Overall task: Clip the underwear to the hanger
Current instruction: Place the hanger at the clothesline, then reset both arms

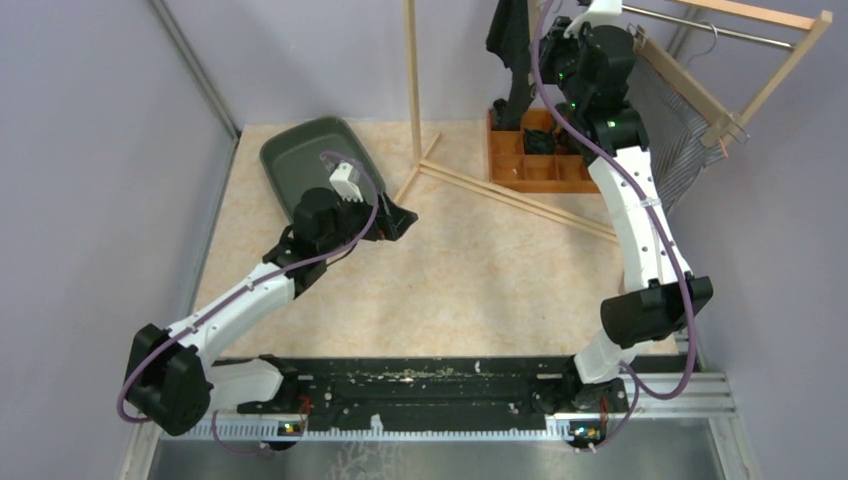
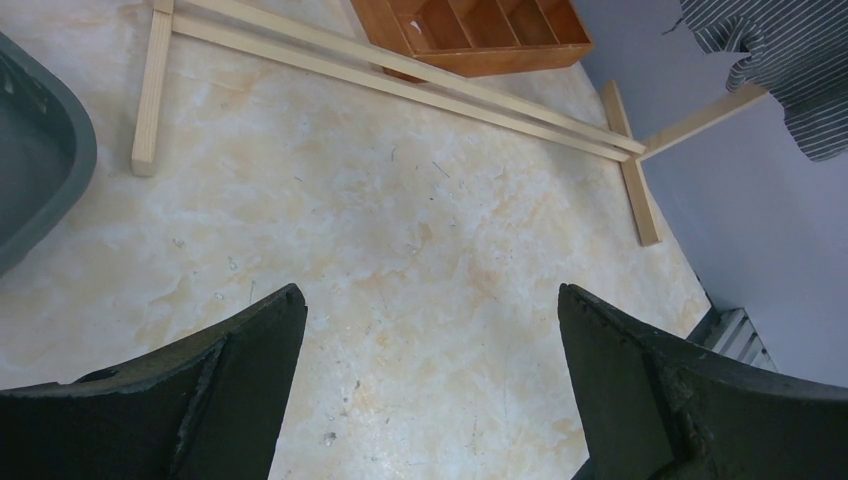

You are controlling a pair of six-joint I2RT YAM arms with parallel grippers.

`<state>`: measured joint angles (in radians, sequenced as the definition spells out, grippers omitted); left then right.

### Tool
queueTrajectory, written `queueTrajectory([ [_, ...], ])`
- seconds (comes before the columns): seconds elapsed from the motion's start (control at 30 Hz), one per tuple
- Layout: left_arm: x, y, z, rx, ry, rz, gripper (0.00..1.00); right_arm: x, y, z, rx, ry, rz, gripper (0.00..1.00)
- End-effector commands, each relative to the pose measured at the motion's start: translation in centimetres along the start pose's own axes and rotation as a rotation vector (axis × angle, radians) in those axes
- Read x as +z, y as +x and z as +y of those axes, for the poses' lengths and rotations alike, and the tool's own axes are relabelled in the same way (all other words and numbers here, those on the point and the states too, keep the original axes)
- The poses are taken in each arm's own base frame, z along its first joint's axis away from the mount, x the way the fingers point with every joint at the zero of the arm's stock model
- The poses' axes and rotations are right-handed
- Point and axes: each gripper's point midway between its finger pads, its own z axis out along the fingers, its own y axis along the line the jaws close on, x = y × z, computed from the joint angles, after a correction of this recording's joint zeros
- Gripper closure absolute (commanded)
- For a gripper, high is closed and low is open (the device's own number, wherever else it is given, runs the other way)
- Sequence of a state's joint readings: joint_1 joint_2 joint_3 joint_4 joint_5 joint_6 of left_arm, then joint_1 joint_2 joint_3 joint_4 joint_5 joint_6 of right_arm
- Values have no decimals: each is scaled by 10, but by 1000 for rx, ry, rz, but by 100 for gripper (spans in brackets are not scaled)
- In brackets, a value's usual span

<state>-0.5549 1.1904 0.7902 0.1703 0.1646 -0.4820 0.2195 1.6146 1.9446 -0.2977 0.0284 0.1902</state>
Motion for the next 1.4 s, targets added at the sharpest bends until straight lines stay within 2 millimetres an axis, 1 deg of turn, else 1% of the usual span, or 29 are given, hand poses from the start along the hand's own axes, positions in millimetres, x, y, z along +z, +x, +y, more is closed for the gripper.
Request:
queueTrajectory([
  [0.0,-4,-11,-7,4,5,-22,0,-21,-36,5,22,-4,-109,77],
  [0.1,-5,-11,-6,7,-5,-19,0,-28,-38,9,23,-13,-118,72],
  [0.13,-5,-12,-6,7,-6,-20,0,-31,-39,10,23,-18,-121,68],
  [0.27,-6,-13,-7,10,-8,-23,0,-41,-43,16,32,-39,-136,59],
  [0.33,-6,-13,-7,10,-8,-21,0,-48,-45,19,36,-54,-146,51],
  [0.37,-6,-14,-7,10,-9,-20,0,-52,-47,20,41,-61,-157,41],
  [0.4,-7,-15,-7,11,-10,-22,0,-61,-52,22,47,-71,-177,31],
  [0.43,-7,-16,-7,11,-15,-27,0,-67,-52,23,52,-79,-188,25],
  [0.53,-10,-21,-6,28,-28,-43,0,-87,-63,26,67,-102,-230,13],
  [0.6,-12,-25,-6,36,-39,-53,0,-99,-68,29,72,-115,-243,12],
  [0.7,-13,-29,-4,42,-57,-58,0,-117,-69,29,82,-125,-256,11],
  [0.77,-13,-30,-2,44,-73,-57,0,-131,-66,27,88,-121,-264,10],
  [0.87,-12,-31,3,53,-98,-54,0,-151,-55,25,95,-129,-266,10],
  [0.97,-12,-34,4,59,-109,-59,0,-170,-40,25,101,-150,-256,9],
  [1.03,-11,-36,3,65,-110,-63,0,-188,-32,27,108,-172,-264,9],
  [1.1,-10,-40,3,69,-114,-69,0,-202,-22,31,113,-208,-264,9],
  [1.13,-9,-41,3,70,-118,-69,0,-206,-11,32,119,-224,-251,8],
  [1.17,-8,-42,3,73,-120,-67,0,-215,-10,35,122,-247,-257,8],
  [1.27,-5,-43,3,81,-115,-62,0,-229,12,38,134,-283,-218,8],
  [1.37,0,-43,3,84,-115,-63,0,-237,36,41,143,-313,-166,8],
])
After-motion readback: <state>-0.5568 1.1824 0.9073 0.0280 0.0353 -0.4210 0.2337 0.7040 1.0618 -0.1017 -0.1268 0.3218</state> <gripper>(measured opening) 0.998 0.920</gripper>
